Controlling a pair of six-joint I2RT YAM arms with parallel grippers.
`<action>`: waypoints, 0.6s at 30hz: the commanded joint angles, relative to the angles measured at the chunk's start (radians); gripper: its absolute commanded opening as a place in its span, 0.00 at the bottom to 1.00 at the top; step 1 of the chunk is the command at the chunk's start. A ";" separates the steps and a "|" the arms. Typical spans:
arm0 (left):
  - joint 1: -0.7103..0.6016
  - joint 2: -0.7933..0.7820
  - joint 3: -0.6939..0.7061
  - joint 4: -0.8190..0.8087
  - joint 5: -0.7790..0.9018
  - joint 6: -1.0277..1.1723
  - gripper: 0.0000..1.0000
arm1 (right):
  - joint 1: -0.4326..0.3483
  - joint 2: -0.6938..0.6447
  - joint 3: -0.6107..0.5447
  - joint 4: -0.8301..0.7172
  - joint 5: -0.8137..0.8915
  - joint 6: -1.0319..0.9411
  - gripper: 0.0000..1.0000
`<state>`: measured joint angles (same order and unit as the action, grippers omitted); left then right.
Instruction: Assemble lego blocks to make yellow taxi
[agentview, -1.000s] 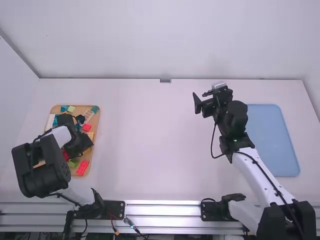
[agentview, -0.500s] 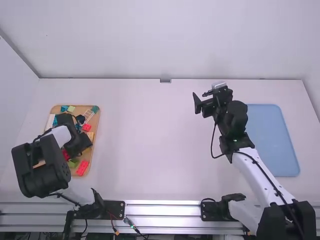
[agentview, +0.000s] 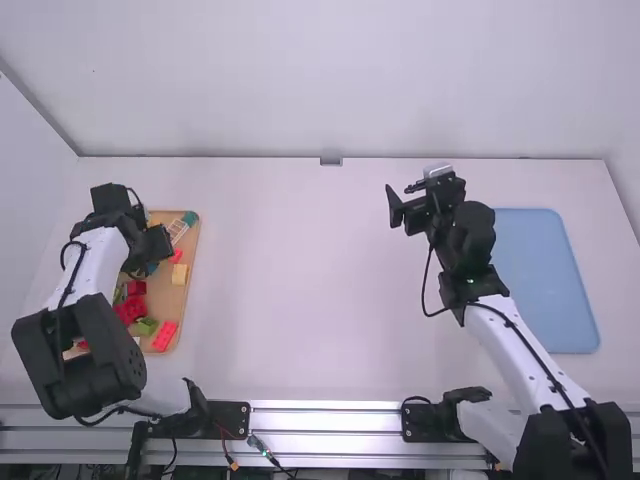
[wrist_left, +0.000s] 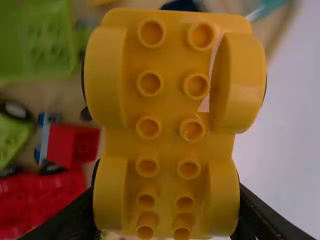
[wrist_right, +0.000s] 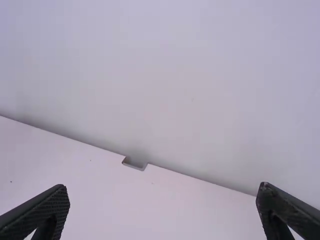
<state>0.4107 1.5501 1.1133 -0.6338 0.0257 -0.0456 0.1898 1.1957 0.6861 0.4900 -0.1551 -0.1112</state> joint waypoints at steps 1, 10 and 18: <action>-0.074 -0.039 0.092 -0.034 0.096 0.148 0.31 | 0.000 0.007 0.037 0.004 -0.002 -0.003 0.99; -0.375 0.027 0.378 -0.138 0.089 0.404 0.24 | 0.000 0.007 0.037 0.003 -0.002 -0.051 0.99; -0.584 0.220 0.557 -0.235 0.091 0.596 0.10 | 0.000 0.007 0.037 -0.026 -0.002 -0.051 0.99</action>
<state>-0.1371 1.6985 1.6405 -0.8509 0.1081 0.4232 0.1898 1.1957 0.6861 0.4664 -0.1570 -0.1631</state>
